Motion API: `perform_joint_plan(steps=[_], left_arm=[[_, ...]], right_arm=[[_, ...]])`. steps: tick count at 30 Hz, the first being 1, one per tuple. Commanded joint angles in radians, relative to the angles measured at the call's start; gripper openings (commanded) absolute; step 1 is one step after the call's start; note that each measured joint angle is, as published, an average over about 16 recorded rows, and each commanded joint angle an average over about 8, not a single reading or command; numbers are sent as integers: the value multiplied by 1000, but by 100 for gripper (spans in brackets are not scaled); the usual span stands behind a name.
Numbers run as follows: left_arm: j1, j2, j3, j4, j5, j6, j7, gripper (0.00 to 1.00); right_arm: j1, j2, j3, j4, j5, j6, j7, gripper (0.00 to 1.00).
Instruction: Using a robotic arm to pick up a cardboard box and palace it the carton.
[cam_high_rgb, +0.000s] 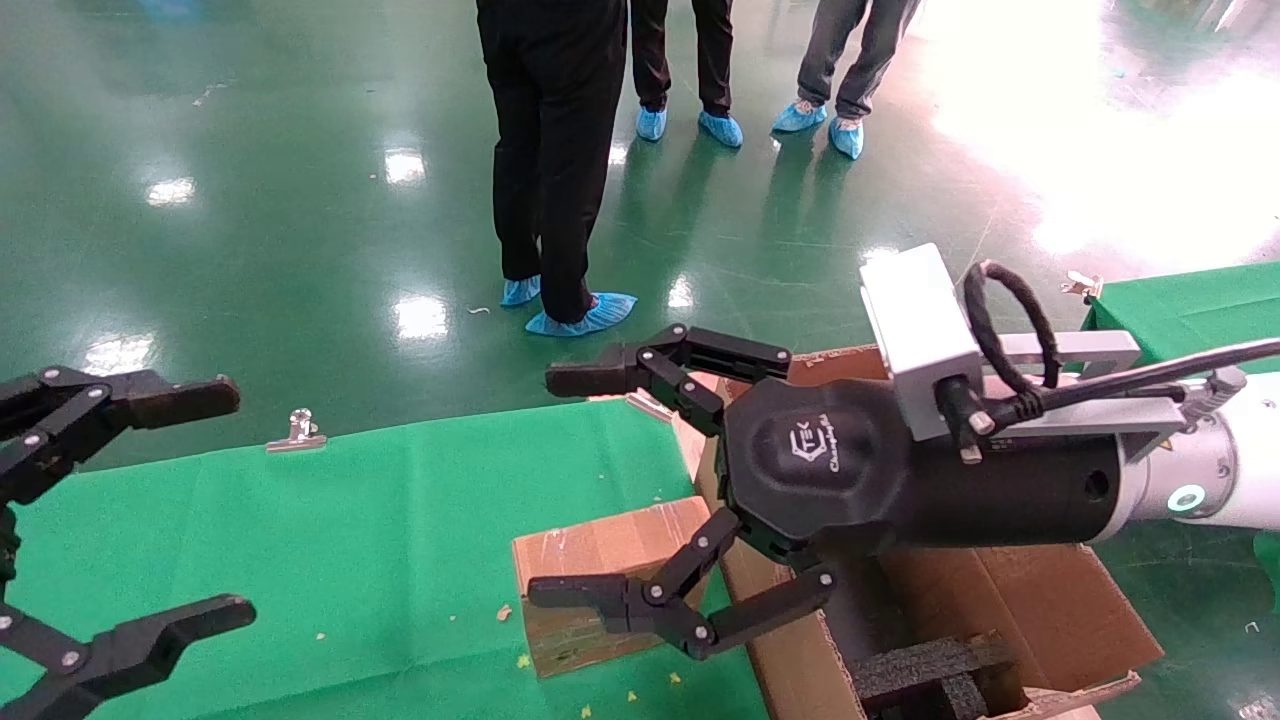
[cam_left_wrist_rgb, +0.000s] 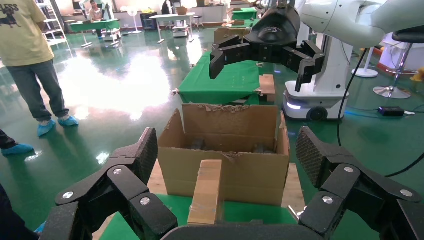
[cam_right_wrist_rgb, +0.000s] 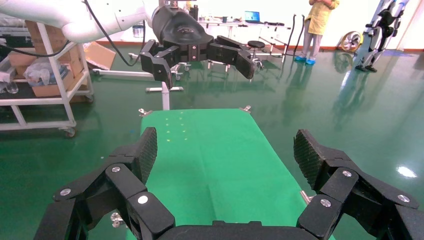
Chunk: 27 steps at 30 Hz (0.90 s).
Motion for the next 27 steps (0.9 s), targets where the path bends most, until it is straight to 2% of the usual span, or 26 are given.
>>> perform_joint_plan(steps=[1,19,20,27], left_arm=[[0,0,0,0,0,0,0,100],[0,0,0,0,0,0,0,100],[0,0,0,0,0,0,0,94],[0,0,0,0,0,0,0,6]], right_arm=[[0,0,0,0,0,0,0,100],[0,0,0,0,0,0,0,100],[0,0,0,0,0,0,0,100],[0,0,0,0,0,0,0,100]])
